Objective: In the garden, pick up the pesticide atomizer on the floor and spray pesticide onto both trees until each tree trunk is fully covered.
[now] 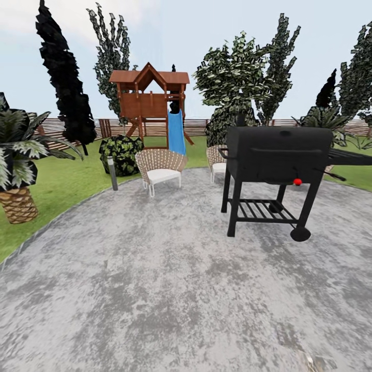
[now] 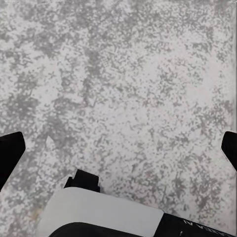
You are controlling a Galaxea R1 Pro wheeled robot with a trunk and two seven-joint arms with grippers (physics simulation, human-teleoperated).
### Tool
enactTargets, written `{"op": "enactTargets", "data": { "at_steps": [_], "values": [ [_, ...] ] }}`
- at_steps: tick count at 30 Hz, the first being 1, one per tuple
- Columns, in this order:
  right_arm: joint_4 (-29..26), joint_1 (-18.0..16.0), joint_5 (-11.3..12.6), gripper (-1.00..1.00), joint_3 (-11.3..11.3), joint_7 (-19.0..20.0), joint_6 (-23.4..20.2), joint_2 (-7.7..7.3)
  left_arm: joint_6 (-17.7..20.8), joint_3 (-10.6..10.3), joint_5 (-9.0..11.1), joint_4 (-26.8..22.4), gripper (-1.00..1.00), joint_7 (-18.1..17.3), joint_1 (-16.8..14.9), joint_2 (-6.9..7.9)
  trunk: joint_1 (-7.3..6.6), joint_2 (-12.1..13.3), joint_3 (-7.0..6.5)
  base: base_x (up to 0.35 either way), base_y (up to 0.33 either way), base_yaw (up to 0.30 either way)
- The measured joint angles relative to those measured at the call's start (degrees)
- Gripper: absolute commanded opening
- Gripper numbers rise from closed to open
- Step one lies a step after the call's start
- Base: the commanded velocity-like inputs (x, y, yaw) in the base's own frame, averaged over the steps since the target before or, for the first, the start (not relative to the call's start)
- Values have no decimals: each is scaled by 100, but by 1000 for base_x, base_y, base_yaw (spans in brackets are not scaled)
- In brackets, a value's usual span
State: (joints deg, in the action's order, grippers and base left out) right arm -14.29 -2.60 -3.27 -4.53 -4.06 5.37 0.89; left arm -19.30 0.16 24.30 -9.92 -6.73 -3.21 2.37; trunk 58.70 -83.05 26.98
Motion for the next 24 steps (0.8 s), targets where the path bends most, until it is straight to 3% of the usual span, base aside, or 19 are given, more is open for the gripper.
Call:
{"op": "enactTargets", "data": {
  "at_steps": [24],
  "values": [
    [14,0,-8,100,-1,0,0,0,-1,0,0,7,100,0,0,1,0,0,0,331,0,0]
  ]
}}
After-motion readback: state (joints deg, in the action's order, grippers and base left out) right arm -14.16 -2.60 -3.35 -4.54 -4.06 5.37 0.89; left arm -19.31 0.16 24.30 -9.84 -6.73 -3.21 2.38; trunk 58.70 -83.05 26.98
